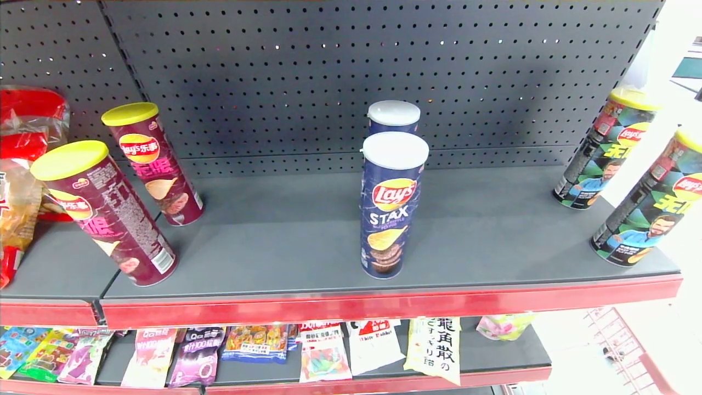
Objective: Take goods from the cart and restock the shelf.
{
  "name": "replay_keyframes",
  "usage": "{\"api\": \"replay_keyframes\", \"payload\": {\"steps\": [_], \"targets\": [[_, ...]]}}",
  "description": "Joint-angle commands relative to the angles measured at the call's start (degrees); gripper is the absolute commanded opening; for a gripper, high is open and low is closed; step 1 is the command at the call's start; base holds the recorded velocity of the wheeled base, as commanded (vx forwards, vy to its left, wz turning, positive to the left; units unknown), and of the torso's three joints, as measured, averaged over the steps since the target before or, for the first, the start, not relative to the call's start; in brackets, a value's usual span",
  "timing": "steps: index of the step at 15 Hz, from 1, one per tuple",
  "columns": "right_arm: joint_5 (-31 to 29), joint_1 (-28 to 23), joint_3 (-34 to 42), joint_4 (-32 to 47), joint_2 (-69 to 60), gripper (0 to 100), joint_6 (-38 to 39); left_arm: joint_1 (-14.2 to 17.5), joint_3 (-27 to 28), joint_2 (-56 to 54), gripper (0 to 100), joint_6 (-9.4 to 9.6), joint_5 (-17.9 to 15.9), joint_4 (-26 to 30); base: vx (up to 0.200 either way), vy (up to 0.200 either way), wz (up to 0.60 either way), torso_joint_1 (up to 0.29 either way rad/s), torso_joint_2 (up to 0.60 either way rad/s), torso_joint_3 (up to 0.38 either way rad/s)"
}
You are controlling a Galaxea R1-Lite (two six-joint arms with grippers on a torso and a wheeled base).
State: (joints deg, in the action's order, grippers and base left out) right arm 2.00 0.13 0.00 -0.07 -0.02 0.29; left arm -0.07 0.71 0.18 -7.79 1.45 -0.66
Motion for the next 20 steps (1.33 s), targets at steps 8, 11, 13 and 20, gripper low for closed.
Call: {"api": "replay_keyframes", "payload": {"steps": [8, 11, 13, 20], "targets": [[-0.07, 0.04, 0.0, -0.01, 0.02, 100, -0.03, 0.07, 0.0, 0.08, 100, -0.3, 0.4, -0.04, -0.025, -0.025, 0.0, 0.0, 0.0, 0.001], [-0.15, 0.04, 0.0, -0.01, 0.02, 100, 0.06, -0.01, 0.0, 0.08, 100, -0.38, 0.31, -0.04, 0.0, -0.2, 0.0, 0.001, 0.0, 0.004], [-0.15, 0.04, 0.0, -0.01, 0.02, 100, 0.06, -0.01, 0.0, 0.08, 100, -0.38, 0.31, -0.13, 0.0, 0.0, 0.0, 0.0, 0.0, 0.0], [-0.15, 0.04, 0.0, -0.01, 0.02, 100, 0.06, -0.01, 0.0, 0.08, 100, -0.38, 0.31, -0.13, 0.0, 0.0, 0.0, 0.0, 0.0, 0.0]]}}
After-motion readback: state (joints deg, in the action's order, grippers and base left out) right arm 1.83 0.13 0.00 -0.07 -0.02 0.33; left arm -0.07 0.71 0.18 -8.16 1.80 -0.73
